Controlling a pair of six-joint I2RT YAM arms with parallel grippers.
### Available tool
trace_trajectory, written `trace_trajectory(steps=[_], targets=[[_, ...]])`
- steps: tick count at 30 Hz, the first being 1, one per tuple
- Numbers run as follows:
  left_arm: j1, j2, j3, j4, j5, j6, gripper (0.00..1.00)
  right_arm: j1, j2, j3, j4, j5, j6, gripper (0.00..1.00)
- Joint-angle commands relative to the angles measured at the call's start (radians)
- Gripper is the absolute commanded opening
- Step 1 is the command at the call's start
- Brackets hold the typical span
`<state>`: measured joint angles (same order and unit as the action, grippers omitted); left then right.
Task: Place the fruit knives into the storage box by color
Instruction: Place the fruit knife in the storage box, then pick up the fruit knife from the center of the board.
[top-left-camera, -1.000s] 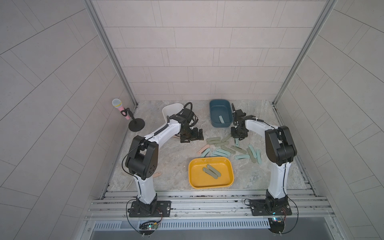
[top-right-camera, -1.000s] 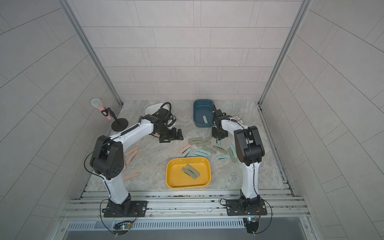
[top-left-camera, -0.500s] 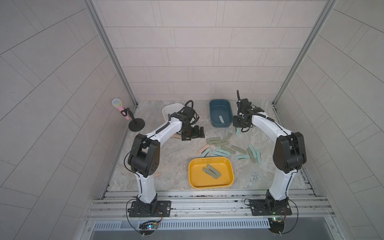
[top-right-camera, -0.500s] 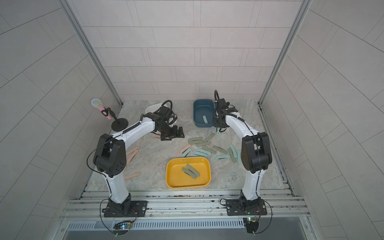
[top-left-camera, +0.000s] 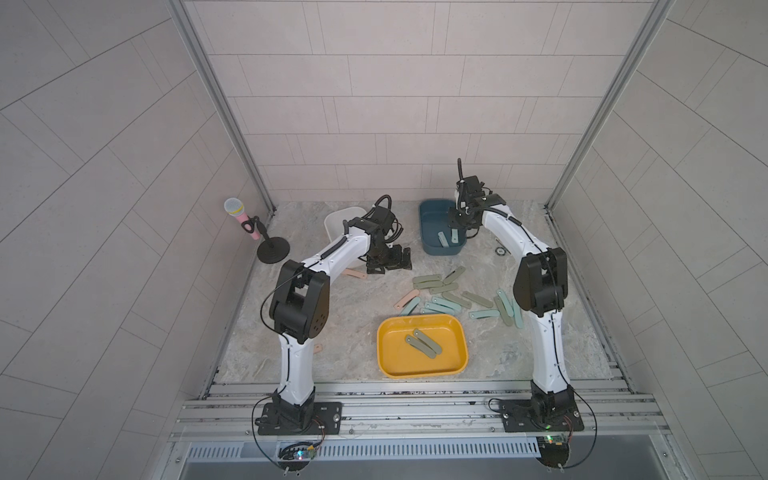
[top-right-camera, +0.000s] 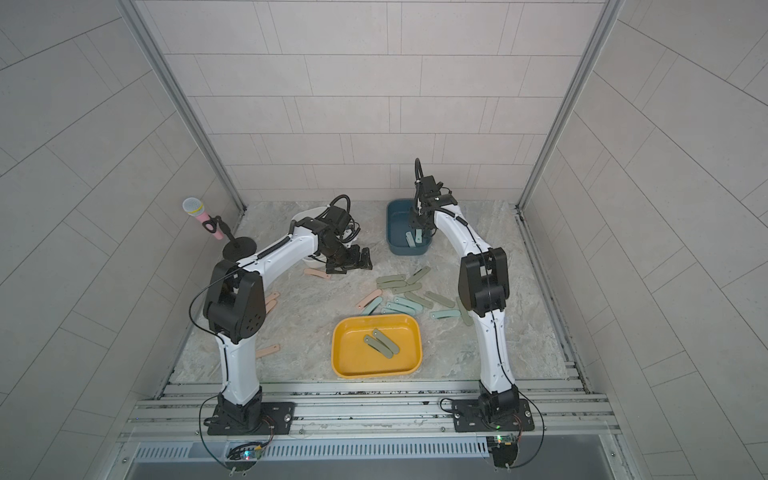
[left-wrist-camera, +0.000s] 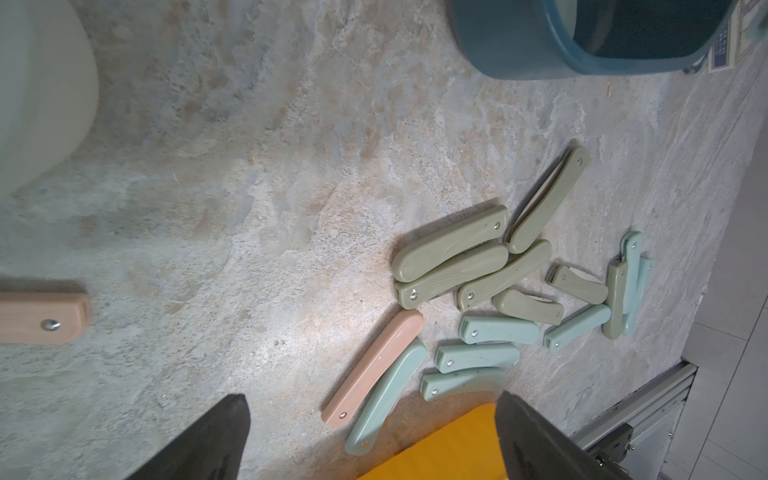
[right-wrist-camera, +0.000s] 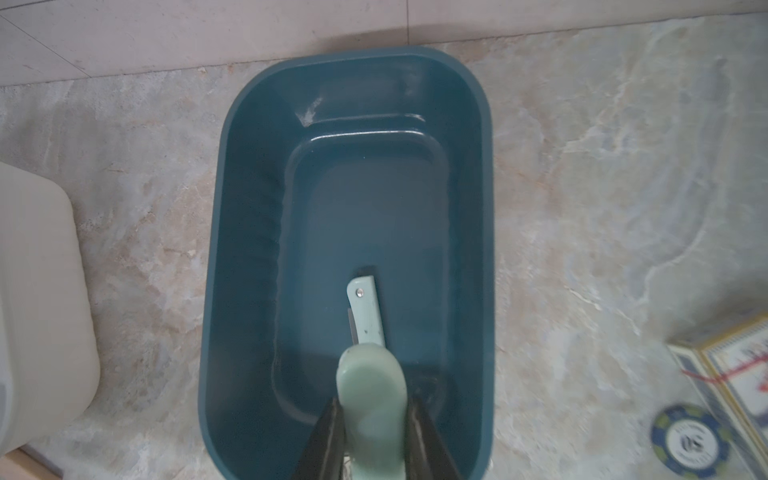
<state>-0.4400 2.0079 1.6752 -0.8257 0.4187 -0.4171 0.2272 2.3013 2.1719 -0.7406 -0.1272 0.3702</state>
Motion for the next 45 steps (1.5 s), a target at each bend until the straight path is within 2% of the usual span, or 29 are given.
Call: trace_trajectory(steps=[1,8,12,14,16,18,23,25,29,33,38,45], targets=[[-0.006,0.022,0.018,-0.024,-0.001,0.014,1.0,0.004,0.056,0.08,-0.045,-0.018,-0.009,0.17],[-0.005,0.024,0.021,-0.03,-0.007,0.019,1.0,0.004,0.128,0.132,-0.029,-0.038,-0.013,0.2],[-0.006,0.016,0.014,-0.032,-0.008,0.023,1.0,0.007,0.117,0.163,-0.065,-0.054,-0.027,0.35],[-0.009,0.009,-0.006,-0.019,0.028,0.016,1.0,0.012,0.084,0.153,-0.085,-0.058,-0.028,0.39],[-0.02,0.007,-0.017,-0.014,0.039,0.025,1.0,0.019,0.029,0.106,-0.092,-0.066,-0.022,0.43],[-0.034,0.01,0.012,-0.067,-0.021,0.069,1.0,0.029,-0.042,0.031,-0.08,-0.065,-0.016,0.46],[-0.066,0.019,0.057,-0.11,-0.051,0.153,1.0,0.052,-0.228,-0.188,-0.053,-0.058,0.001,0.52],[-0.091,0.045,0.1,-0.151,-0.07,0.195,0.99,0.051,-0.308,-0.305,-0.035,-0.057,0.011,0.53],[-0.148,0.136,0.171,-0.18,-0.02,0.221,0.97,0.058,-0.459,-0.562,0.064,-0.09,0.042,0.54],[-0.164,0.216,0.261,-0.227,-0.053,0.217,0.94,0.072,-0.487,-0.691,0.107,-0.15,0.054,0.53],[-0.131,0.279,0.33,-0.23,-0.053,0.172,0.9,0.111,-0.44,-0.747,0.171,-0.194,0.065,0.5],[-0.135,0.379,0.456,-0.285,-0.124,0.171,0.84,0.127,-0.368,-0.75,0.207,-0.224,0.075,0.44]])
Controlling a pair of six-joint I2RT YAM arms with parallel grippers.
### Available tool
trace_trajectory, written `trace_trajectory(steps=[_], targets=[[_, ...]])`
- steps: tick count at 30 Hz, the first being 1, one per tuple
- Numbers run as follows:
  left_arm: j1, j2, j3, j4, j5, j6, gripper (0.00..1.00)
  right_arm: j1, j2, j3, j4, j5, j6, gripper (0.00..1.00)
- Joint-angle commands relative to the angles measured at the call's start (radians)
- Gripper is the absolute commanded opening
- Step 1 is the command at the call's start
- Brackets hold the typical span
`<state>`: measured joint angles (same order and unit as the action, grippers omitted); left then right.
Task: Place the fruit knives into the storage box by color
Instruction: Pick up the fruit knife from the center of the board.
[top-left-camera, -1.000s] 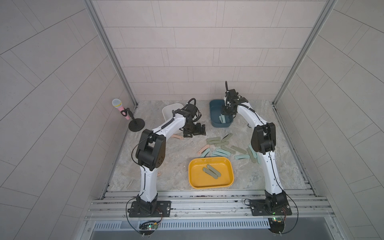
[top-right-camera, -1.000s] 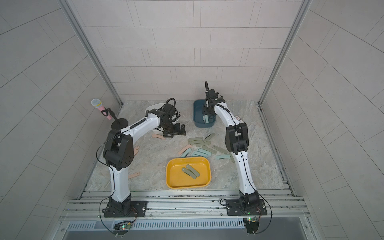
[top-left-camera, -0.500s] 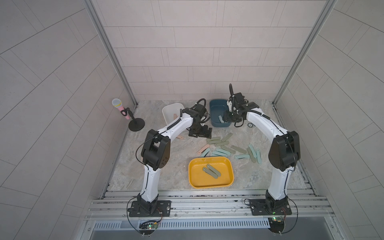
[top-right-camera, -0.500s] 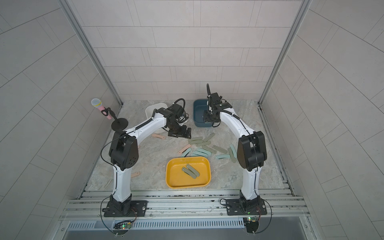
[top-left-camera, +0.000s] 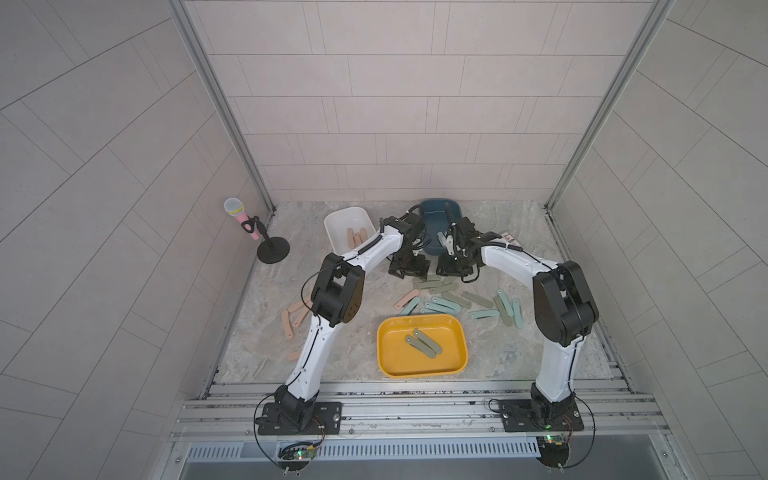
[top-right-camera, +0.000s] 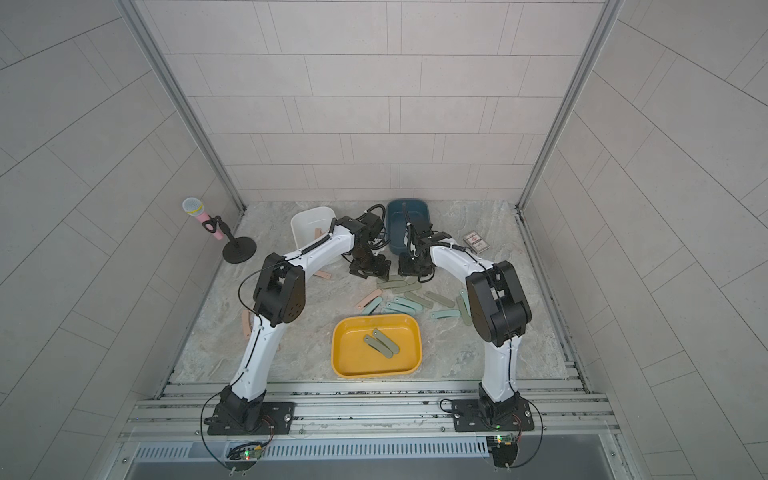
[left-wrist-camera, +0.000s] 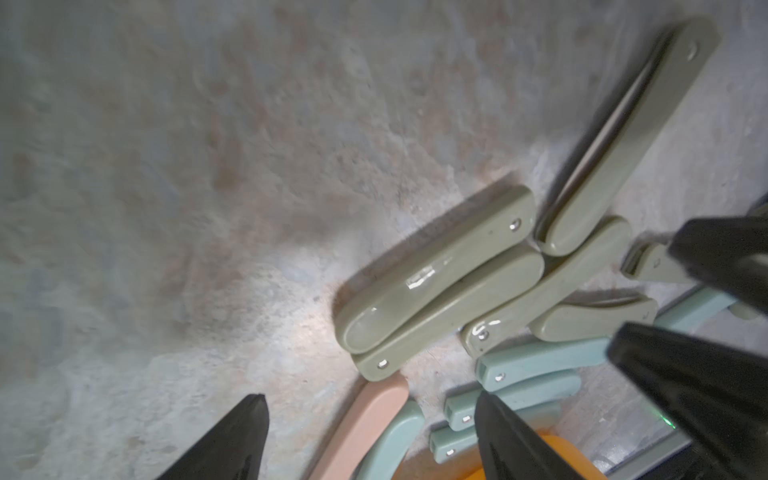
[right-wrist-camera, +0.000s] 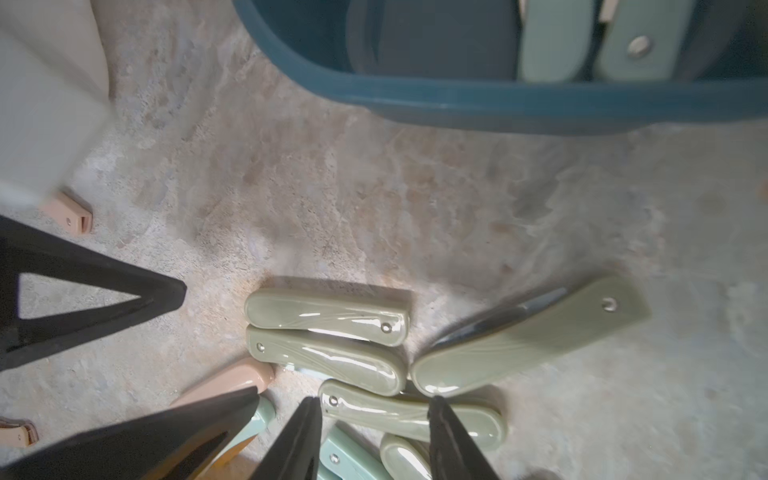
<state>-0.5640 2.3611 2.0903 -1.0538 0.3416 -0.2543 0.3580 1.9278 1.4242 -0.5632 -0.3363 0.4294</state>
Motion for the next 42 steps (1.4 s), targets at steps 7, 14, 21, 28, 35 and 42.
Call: trace_trajectory(steps=[7,14,21,28,35,42], targets=[[-0.062,0.063,0.069,-0.069,-0.147,0.044,0.84,-0.041,-0.032,-0.055,0.04,-0.024,0.024,0.43],[-0.092,0.089,0.076,-0.076,-0.209,0.057,0.84,-0.067,-0.098,-0.115,0.056,-0.037,0.033,0.4],[-0.095,0.106,0.106,-0.067,-0.23,0.034,0.71,-0.073,-0.149,-0.143,0.042,-0.03,0.023,0.4],[-0.091,0.121,0.14,-0.067,-0.259,0.024,0.59,-0.074,-0.162,-0.14,0.037,-0.033,0.02,0.4],[-0.093,0.171,0.198,-0.074,-0.239,0.018,0.58,-0.075,-0.171,-0.144,0.031,-0.032,0.017,0.4],[-0.104,0.192,0.195,-0.08,-0.247,0.03,0.61,-0.077,-0.17,-0.141,0.029,-0.033,0.015,0.41]])
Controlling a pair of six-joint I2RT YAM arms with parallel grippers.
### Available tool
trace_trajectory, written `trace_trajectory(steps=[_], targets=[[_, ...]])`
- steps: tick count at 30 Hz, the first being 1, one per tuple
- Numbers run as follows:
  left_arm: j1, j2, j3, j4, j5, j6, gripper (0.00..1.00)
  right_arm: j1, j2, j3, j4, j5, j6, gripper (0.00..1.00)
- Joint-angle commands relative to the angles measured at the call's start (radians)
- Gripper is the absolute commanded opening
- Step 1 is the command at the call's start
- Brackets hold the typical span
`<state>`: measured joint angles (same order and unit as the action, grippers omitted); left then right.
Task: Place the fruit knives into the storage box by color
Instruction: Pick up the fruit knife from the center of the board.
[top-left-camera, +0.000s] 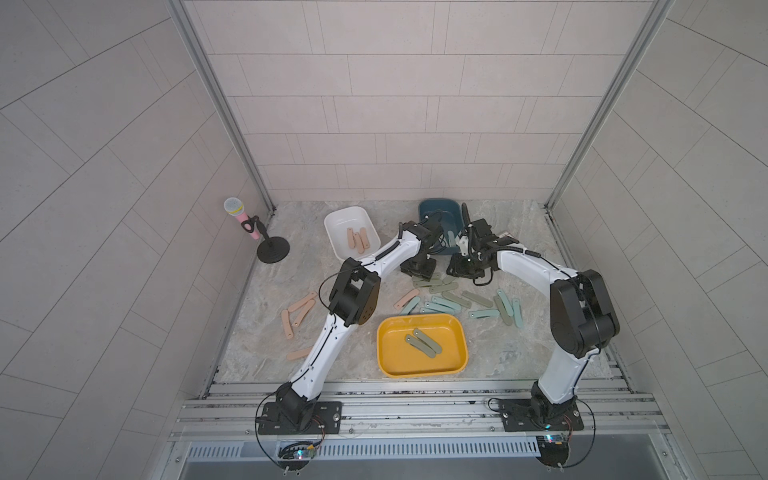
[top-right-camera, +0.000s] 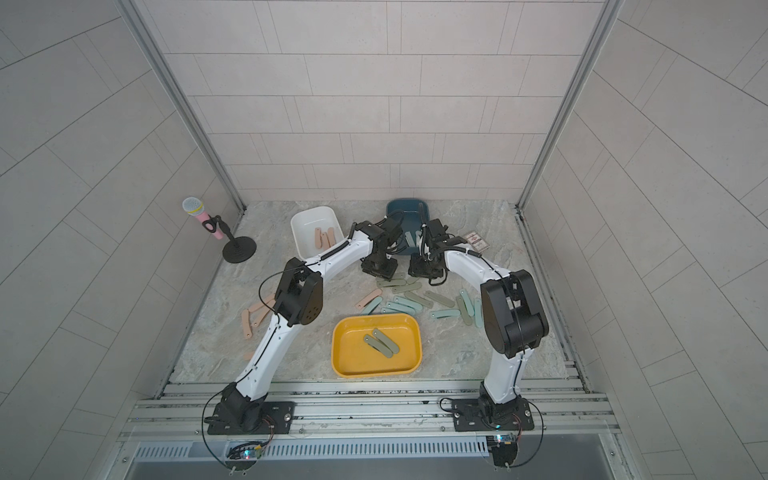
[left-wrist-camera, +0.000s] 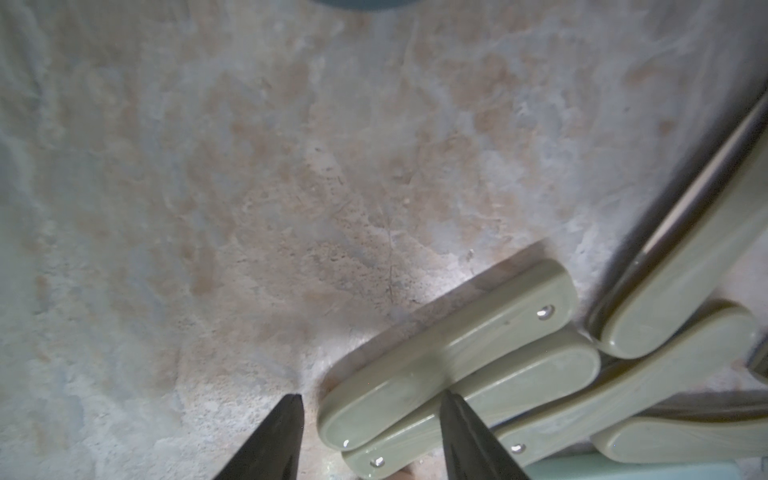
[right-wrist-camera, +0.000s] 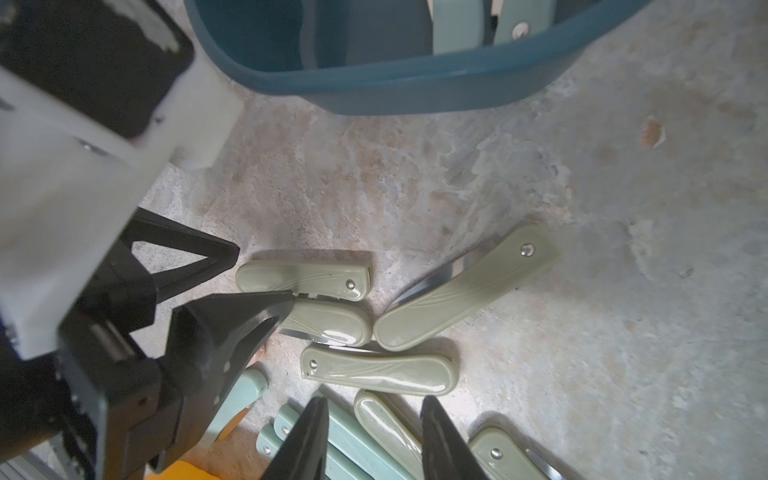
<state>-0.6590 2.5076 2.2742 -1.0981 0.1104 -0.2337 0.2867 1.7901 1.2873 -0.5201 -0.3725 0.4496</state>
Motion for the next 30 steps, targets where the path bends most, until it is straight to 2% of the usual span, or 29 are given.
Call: trace_trajectory(steps=[1,4,6,11,16,23,28,30], targets=[[-0.011,0.047,0.013,-0.036,-0.019,0.012,0.64,-0.005,-0.032,-0.005,-0.012,0.001,-0.003,0.41],[-0.011,0.056,0.028,-0.031,-0.029,0.014,0.65,-0.004,-0.035,-0.011,-0.007,-0.006,0.0,0.41],[-0.008,0.074,0.065,-0.038,-0.044,0.014,0.63,-0.005,-0.039,-0.011,-0.009,-0.006,-0.002,0.41],[-0.003,0.101,0.112,-0.062,-0.035,0.005,0.43,-0.005,-0.052,-0.01,-0.026,0.003,-0.011,0.41],[-0.002,0.076,0.072,-0.071,-0.068,0.008,0.35,-0.005,-0.055,-0.013,-0.02,-0.004,-0.011,0.41],[0.004,-0.015,-0.085,-0.039,-0.091,0.0,0.29,-0.004,-0.052,-0.019,-0.004,-0.013,-0.005,0.41],[0.003,-0.062,-0.156,0.001,-0.079,-0.021,0.3,-0.005,-0.054,-0.026,0.006,-0.012,-0.005,0.41],[0.003,-0.045,-0.125,0.004,-0.071,-0.025,0.43,-0.005,-0.054,-0.029,0.014,-0.019,-0.002,0.41]])
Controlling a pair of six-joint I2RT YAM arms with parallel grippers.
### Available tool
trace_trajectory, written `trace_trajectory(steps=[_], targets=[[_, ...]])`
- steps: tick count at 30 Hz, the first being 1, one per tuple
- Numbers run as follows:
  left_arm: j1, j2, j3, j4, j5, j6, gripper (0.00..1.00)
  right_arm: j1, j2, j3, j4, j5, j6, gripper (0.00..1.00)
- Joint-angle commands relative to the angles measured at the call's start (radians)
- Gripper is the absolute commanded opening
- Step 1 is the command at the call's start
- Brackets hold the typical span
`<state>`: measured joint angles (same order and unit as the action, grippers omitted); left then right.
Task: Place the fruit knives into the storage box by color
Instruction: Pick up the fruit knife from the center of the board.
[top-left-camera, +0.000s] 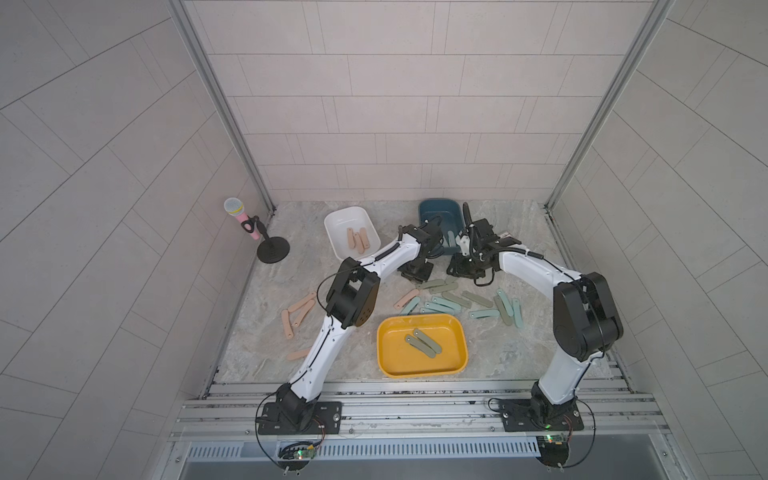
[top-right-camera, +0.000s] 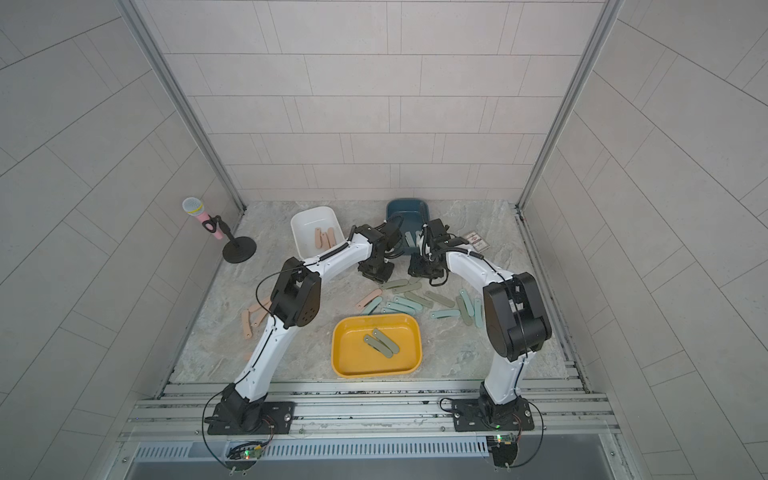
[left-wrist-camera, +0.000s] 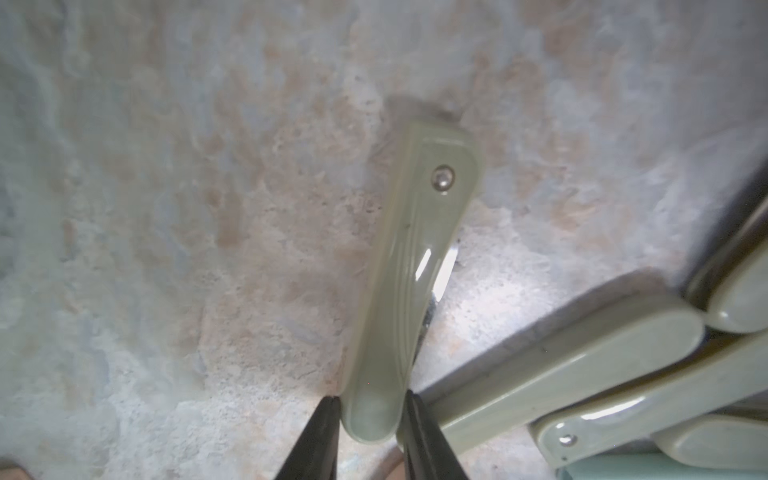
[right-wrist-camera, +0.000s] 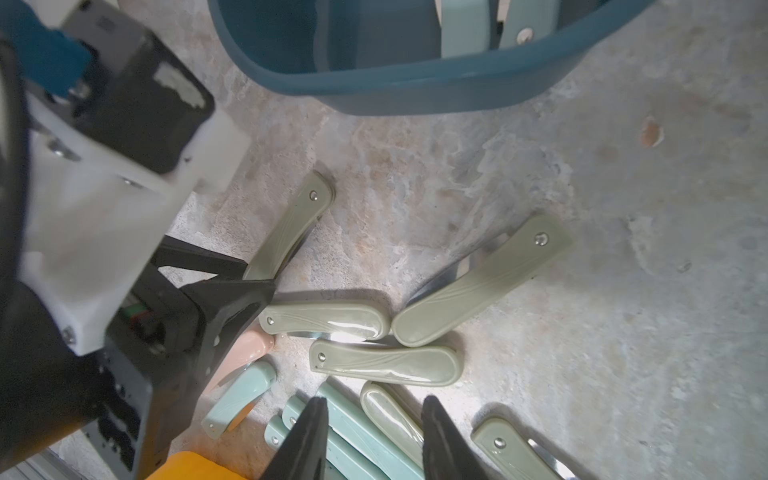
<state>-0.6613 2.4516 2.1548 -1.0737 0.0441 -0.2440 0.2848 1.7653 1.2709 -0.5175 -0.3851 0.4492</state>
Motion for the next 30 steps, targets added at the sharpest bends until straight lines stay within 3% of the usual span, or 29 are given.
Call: trace_trajectory(steps=[1,4,9,12,16,19,22,25,30], targets=[[0.005,0.026,0.02,-0.028,-0.003,-0.012,0.48,-0.004,-0.03,-0.013,0.011,-0.006,0.0,0.41],[0.005,0.091,0.11,-0.059,0.004,-0.007,0.6,-0.003,-0.033,-0.015,0.006,-0.002,-0.004,0.42],[0.005,0.154,0.163,-0.068,0.003,0.004,0.61,-0.007,-0.033,-0.012,0.004,0.0,-0.007,0.43],[0.006,0.164,0.158,-0.067,0.004,0.009,0.53,-0.009,-0.034,-0.01,0.003,0.0,-0.007,0.43],[0.005,0.148,0.137,-0.068,0.004,0.012,0.34,-0.011,-0.032,-0.01,0.002,0.0,-0.011,0.49],[0.005,0.113,0.126,-0.072,0.008,0.014,0.23,-0.011,-0.033,-0.007,0.001,0.003,-0.014,0.59],[0.005,0.052,0.111,-0.086,0.007,0.016,0.14,-0.01,-0.039,-0.002,-0.003,0.016,-0.022,0.75],[0.002,-0.065,0.017,-0.068,0.006,0.014,0.1,-0.011,-0.053,0.003,-0.01,0.041,-0.032,0.85],[-0.008,-0.346,-0.3,0.006,-0.006,-0.003,0.07,-0.018,-0.082,-0.031,-0.004,0.087,-0.052,0.99]])
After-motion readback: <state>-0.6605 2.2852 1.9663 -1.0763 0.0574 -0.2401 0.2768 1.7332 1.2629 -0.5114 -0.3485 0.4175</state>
